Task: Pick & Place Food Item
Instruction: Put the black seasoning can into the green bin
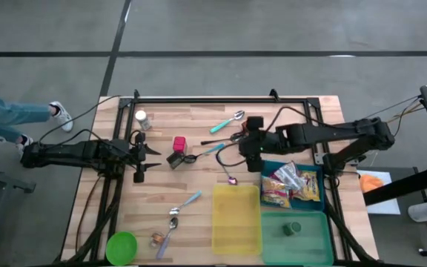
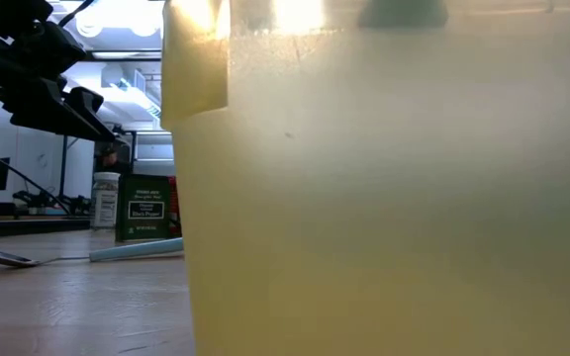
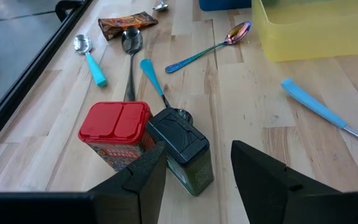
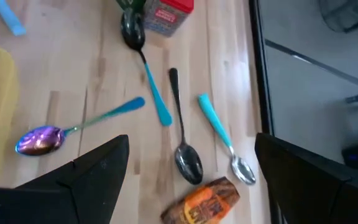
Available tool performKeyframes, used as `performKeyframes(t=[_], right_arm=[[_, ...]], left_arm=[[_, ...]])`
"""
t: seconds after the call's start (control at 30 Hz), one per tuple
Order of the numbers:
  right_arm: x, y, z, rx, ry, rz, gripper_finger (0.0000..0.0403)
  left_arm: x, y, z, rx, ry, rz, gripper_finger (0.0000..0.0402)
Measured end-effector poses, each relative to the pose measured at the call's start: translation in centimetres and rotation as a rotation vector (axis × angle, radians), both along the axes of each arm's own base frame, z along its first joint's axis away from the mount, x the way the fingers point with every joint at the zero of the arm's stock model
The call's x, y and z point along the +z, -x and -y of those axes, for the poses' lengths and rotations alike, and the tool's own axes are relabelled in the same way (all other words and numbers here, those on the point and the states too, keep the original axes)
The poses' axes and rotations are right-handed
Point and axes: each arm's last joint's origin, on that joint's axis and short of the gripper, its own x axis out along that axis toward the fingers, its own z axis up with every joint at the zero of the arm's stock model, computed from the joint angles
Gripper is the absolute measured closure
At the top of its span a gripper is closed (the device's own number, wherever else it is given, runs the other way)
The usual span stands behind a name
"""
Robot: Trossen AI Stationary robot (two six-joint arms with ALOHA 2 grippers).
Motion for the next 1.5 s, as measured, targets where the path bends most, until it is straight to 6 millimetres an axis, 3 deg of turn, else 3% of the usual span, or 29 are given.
performKeyframes(t=[0.17, 0.33, 0.6, 0.8, 1.1, 1.27, 1.5], right_arm=[[-0.3, -0.4, 0.8, 0.003, 0.035, -0.019, 0.0057], [-1.1, -1.0, 0.8, 0.171, 0.173, -0.127, 0.0057], [-1.8, -3.0, 0.9, 0.485, 0.345, -0.15, 0.0057], [-2.4, -4.5, 3.3, 0.627, 0.358, -0.085, 0.0058], [-4.7, -5.9, 6.8, 0.545, 0.221, -0.052, 0.0058], [-4.1, -5.9, 8.4, 0.485, 0.115, 0.057, 0.0058], [-3.4, -4.2, 11.5, 0.358, -0.064, 0.198, 0.0058]], left_arm=[[0.0, 0.0, 0.0, 0.0, 0.0, 0.0, 0.022], [0.0, 0.0, 0.0, 0.0, 0.0, 0.0, 0.022], [0.0, 0.0, 0.0, 0.0, 0.0, 0.001, 0.022], [0.0, 0.0, 0.0, 0.0, 0.0, 0.0, 0.022], [0.0, 0.0, 0.0, 0.0, 0.0, -0.001, 0.022], [0.0, 0.0, 0.0, 0.0, 0.0, 0.0, 0.022], [0.0, 0.0, 0.0, 0.0, 0.0, 0.0, 0.022]])
